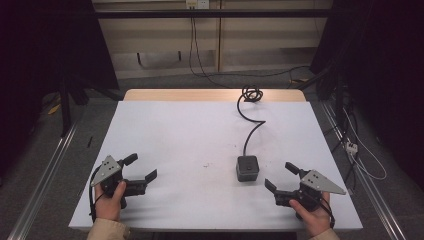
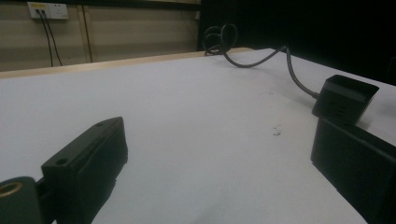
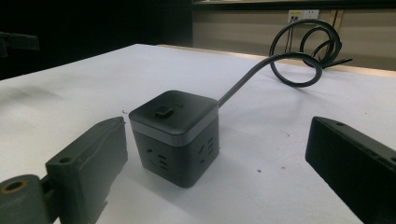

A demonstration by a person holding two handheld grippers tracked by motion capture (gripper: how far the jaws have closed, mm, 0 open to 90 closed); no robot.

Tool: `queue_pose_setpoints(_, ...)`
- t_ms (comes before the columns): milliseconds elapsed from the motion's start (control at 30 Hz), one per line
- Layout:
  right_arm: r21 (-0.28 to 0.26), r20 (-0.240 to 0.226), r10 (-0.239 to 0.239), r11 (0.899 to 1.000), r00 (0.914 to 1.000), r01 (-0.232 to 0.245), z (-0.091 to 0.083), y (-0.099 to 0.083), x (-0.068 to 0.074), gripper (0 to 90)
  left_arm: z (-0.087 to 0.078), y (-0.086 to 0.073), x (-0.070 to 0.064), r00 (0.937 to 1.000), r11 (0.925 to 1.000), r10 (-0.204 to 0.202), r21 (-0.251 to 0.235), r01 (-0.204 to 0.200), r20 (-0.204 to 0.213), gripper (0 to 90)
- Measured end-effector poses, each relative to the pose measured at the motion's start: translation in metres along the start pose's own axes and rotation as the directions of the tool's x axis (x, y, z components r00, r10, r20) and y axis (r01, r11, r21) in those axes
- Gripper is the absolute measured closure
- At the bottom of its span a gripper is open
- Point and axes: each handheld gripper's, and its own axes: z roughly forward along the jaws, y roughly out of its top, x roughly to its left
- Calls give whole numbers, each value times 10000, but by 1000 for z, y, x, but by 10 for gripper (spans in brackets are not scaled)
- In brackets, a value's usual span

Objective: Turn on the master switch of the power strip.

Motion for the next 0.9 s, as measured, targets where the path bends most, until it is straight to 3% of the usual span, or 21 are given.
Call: queue_pose_setpoints(900,22,-21,107,9999,9999,-107,15,11,-2,79,0,2,-1,9999,9998,22,-208,-19,107,34)
